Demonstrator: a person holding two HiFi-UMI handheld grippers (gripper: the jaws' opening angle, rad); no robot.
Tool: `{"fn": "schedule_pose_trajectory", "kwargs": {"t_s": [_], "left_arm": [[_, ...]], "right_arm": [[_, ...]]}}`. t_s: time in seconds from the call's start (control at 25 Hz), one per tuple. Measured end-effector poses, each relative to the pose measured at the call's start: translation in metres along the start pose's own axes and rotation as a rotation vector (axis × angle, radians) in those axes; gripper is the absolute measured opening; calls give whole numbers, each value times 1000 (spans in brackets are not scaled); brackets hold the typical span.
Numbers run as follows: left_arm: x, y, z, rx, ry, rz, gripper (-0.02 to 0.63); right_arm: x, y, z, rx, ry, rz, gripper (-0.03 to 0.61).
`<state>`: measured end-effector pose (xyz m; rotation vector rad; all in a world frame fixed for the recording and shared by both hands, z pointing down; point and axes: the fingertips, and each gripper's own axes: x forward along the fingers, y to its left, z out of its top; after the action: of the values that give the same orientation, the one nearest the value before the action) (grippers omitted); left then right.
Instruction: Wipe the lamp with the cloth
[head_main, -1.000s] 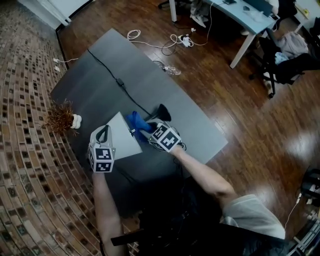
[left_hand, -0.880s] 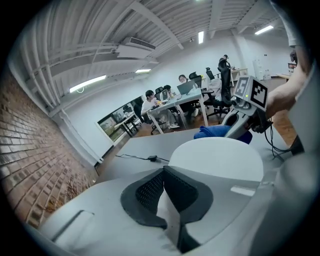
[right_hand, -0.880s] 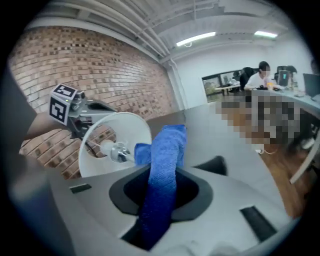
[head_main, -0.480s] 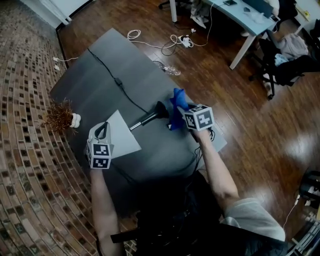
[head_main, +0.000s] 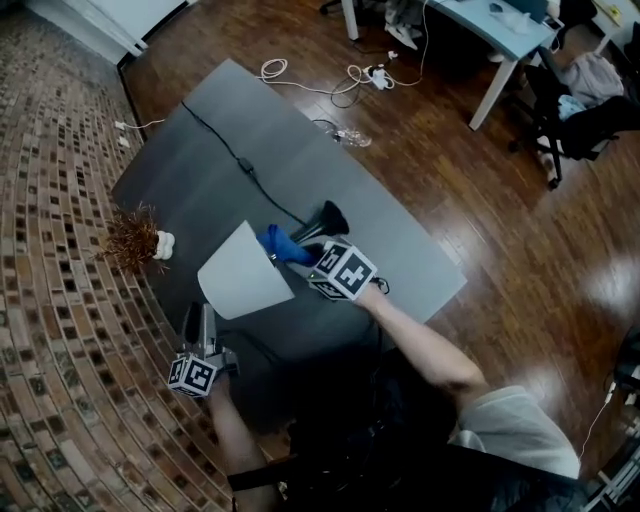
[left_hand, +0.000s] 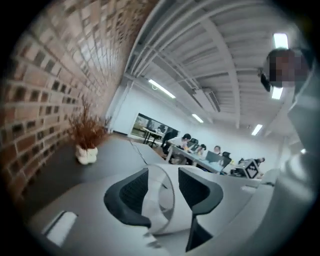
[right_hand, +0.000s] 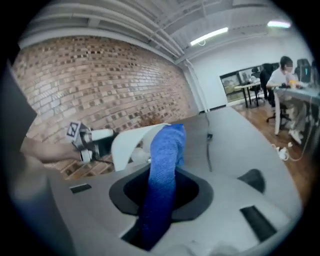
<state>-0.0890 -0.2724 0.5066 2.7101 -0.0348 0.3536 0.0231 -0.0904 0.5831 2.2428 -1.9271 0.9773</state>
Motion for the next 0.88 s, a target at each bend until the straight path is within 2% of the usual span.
{"fn": "schedule_pose_trajectory", "kwargs": {"t_s": [0.04,0.08,0.2,0.28,0.36,0.44,0.52,0.6,0.64,0.8,0.88], "left_arm": [[-2,-8,-20,-26,14,-64,197],[-1,-19,-36,-13,34,-114,209],[4,-41,-50,67,37,-156,238],[-1,-50,-41,38,16,-179,163],[-9,-66,-32,-9,64,-196,120],[-14,-78,-32,-78,181,-166,110],[-15,-77,-41,-200,272,-130,116],[-13,-65,-46,-311,267,-108,110],[-11,-57,-45,-333,249,-87,116],[-2,-32,-32,-297,183,-8,148],[5,-22,-25,-258,153,21,158]], "right_arm": [[5,14,-2,41,-30,58,86],[9,24,-4,90,-59,105,86],[14,34,-9,232,-114,172,81],[8,35,-5,295,-116,189,78],[-6,36,3,336,-87,188,78],[-22,41,12,376,-62,199,78],[-31,49,22,389,-59,215,80],[-24,51,28,353,-57,196,80],[-15,51,31,344,-62,192,81],[13,45,49,321,-128,192,81],[16,22,51,266,-140,112,83]]}}
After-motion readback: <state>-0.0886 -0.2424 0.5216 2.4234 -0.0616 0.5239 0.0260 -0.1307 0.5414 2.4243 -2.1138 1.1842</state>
